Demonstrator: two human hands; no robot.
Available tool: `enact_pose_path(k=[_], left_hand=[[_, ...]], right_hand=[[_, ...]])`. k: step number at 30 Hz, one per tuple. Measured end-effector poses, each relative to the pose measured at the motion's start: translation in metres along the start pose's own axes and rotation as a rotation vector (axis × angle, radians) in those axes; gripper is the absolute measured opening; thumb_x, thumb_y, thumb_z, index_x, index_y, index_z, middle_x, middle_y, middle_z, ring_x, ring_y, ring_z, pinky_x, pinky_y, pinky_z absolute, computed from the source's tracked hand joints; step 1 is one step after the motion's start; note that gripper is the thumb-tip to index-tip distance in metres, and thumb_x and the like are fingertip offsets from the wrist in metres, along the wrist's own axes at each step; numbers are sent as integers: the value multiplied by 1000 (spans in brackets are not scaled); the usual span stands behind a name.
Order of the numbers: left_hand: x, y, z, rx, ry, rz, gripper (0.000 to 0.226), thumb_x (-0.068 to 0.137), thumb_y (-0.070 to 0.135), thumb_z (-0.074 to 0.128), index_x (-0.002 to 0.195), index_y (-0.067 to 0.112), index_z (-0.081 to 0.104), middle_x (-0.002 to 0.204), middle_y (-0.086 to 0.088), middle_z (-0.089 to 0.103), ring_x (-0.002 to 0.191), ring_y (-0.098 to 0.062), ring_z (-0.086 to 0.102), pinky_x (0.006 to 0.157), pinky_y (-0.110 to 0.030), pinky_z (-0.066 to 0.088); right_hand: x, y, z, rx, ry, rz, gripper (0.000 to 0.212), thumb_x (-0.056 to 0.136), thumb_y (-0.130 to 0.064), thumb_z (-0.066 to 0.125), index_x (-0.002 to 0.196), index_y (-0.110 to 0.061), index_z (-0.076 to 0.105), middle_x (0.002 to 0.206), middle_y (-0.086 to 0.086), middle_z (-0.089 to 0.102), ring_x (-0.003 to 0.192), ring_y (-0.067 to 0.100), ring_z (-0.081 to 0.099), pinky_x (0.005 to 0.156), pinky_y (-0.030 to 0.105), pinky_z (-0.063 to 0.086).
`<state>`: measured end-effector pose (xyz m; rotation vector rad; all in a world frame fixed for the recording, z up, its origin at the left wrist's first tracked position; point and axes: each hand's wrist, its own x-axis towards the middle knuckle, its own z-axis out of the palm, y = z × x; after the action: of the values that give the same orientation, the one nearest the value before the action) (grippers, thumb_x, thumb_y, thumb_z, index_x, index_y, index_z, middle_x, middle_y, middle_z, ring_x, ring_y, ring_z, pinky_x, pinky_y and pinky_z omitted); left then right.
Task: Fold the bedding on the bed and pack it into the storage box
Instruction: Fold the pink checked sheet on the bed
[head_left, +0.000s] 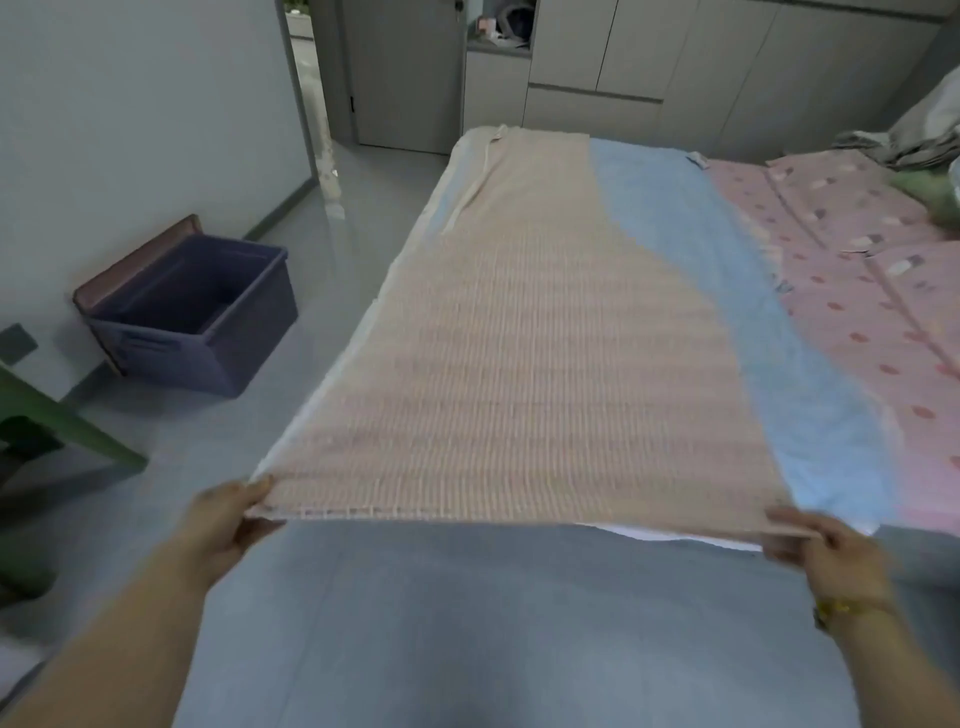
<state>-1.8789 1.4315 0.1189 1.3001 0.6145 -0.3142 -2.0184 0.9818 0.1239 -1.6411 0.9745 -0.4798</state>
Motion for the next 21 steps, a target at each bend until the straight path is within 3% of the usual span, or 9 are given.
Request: enact_pose_path(k=[2, 3, 7, 10, 12, 14, 16, 19, 21], left_hand=[[5, -25, 1, 49, 10, -72, 26, 95, -4, 40, 70, -1, 48, 36, -1, 57, 31, -5, 55, 32, -17, 46], [8, -29, 3, 63, 12, -82, 26, 94, -5, 40, 70, -1, 48, 35, -2, 56, 31, -6, 54, 32, -18, 46], [20, -23, 13, 102, 6, -40, 24, 92, -7, 42, 70, -2, 50, 38, -1, 58, 33, -5, 56, 34, -19, 48], [23, -20, 10, 143, 18, -43, 24, 94, -6, 41, 72, -2, 50, 61, -13, 59, 50, -17, 62, 35, -19, 48], [23, -22, 7, 183, 22, -46, 23, 94, -5, 41, 73, -3, 50, 75, -12, 54, 63, -22, 55, 35, -18, 49], [26, -24, 5, 250, 8, -45, 20, 94, -5, 42, 77, -5, 52, 77, -12, 55, 61, -23, 56, 36, -18, 48], [31, -25, 4, 353, 9, -35, 12, 93, -4, 45, 92, -8, 56, 78, -12, 57, 60, -24, 56, 40, -19, 50], [41, -22, 4, 522, 32, 6, 22, 91, -2, 47, 109, -12, 57, 87, -16, 59, 65, -22, 52, 57, -27, 46], [48, -18, 9, 571, 21, 34, 25, 91, -1, 48, 112, -13, 56, 89, -16, 58, 65, -21, 52, 60, -25, 43]], right_hand=[[-10, 27, 6, -18, -24, 86, 66, 82, 27, 22, 54, -5, 73, 100, 20, 60, 48, 18, 59, 38, 5, 43], [-6, 35, 5, -4, 4, 120, 68, 82, 26, 24, 48, -10, 71, 107, 24, 54, 54, 20, 58, 37, 5, 43], [6, 40, 7, 37, 47, 240, 53, 84, 21, 28, 63, -10, 66, 123, 31, 53, 93, 32, 50, 40, 4, 44], [10, 37, 8, -43, 83, 179, 76, 84, 19, 32, 37, -30, 65, 122, 29, 54, 94, 32, 51, 44, 5, 44], [7, 33, 9, -103, 59, 169, 75, 85, 20, 32, 37, -28, 65, 123, 30, 53, 94, 33, 50, 42, 6, 44], [1, 30, 11, -141, 52, 161, 56, 86, 20, 31, 64, -10, 73, 126, 30, 50, 94, 32, 49, 41, 6, 45], [0, 30, 14, -171, 57, 145, 42, 87, 19, 30, 90, 5, 70, 128, 31, 49, 94, 31, 47, 52, 10, 50], [4, 28, 23, -221, 64, 83, 48, 87, 14, 32, 75, -8, 73, 125, 27, 53, 94, 28, 46, 69, 15, 49], [4, 17, 32, -215, 68, 61, 38, 87, 10, 34, 98, 0, 69, 123, 22, 56, 95, 25, 44, 83, 23, 45]])
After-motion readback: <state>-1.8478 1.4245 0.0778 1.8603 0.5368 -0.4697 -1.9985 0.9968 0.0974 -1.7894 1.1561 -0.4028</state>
